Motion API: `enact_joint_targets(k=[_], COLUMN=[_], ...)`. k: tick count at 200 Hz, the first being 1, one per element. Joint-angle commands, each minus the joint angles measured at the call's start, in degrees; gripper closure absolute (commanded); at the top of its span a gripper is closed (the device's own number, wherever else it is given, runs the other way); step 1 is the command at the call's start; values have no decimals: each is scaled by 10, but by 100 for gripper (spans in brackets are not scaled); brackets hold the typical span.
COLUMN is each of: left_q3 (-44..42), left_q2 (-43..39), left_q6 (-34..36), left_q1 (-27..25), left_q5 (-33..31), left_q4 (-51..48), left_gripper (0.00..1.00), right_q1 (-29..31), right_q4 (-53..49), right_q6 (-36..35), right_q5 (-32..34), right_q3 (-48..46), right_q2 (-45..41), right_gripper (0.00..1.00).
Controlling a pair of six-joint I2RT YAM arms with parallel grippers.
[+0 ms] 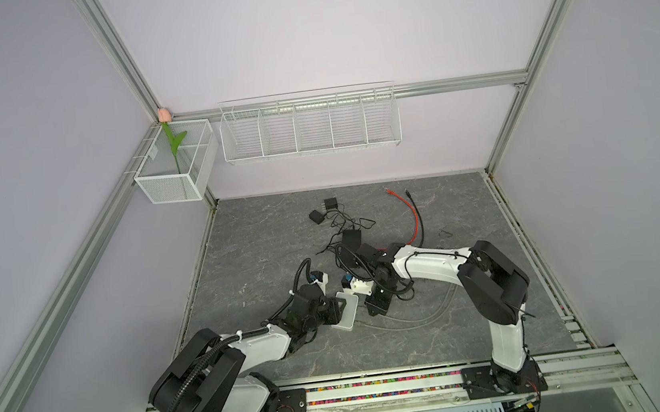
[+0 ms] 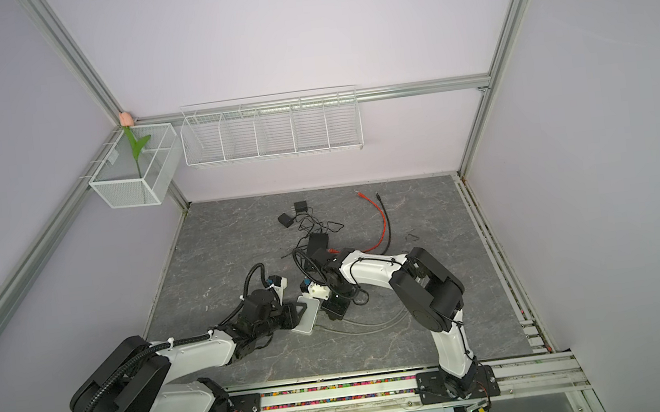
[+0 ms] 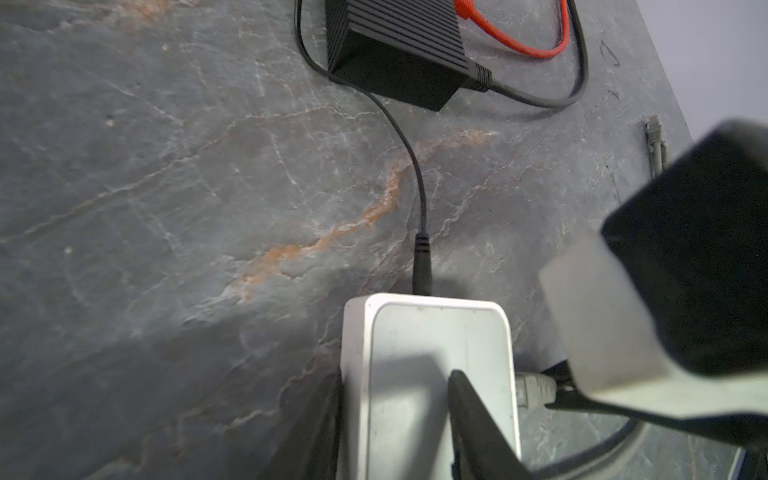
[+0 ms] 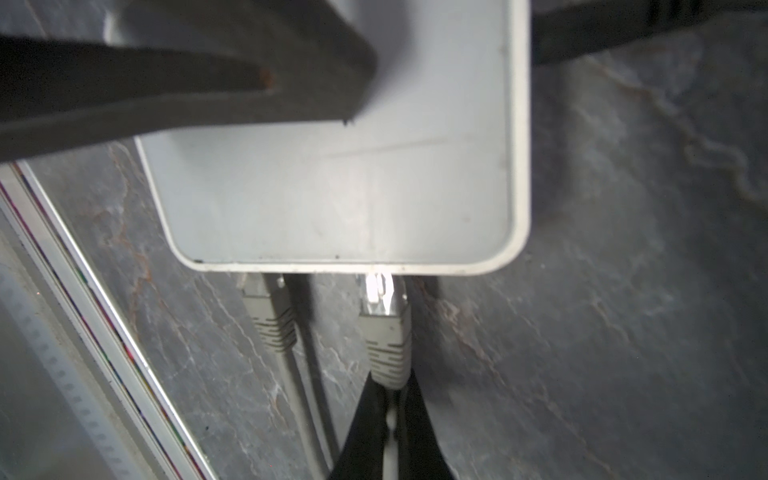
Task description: Insert the plug into the switch port
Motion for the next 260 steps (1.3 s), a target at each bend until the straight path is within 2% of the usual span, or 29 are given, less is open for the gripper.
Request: enact_joint_targets(k=[1,109,260], left_q3=[3,-8,-20], left_q2=[33,17,-26], left_q6=[14,12,16], left_q1=[-15,-15,-16], left_q5=[98,112,130], left_q4=[-18,-21,-26], left_gripper=[61,62,64], right_q1=[8,6,2], right_q4=[89,128,248], right_q6=[-25,1,29], right_q5=[-23,-25,-54], right_q3=[22,33,-29], right_q2=[18,35,-6], right_gripper=[93,93,93])
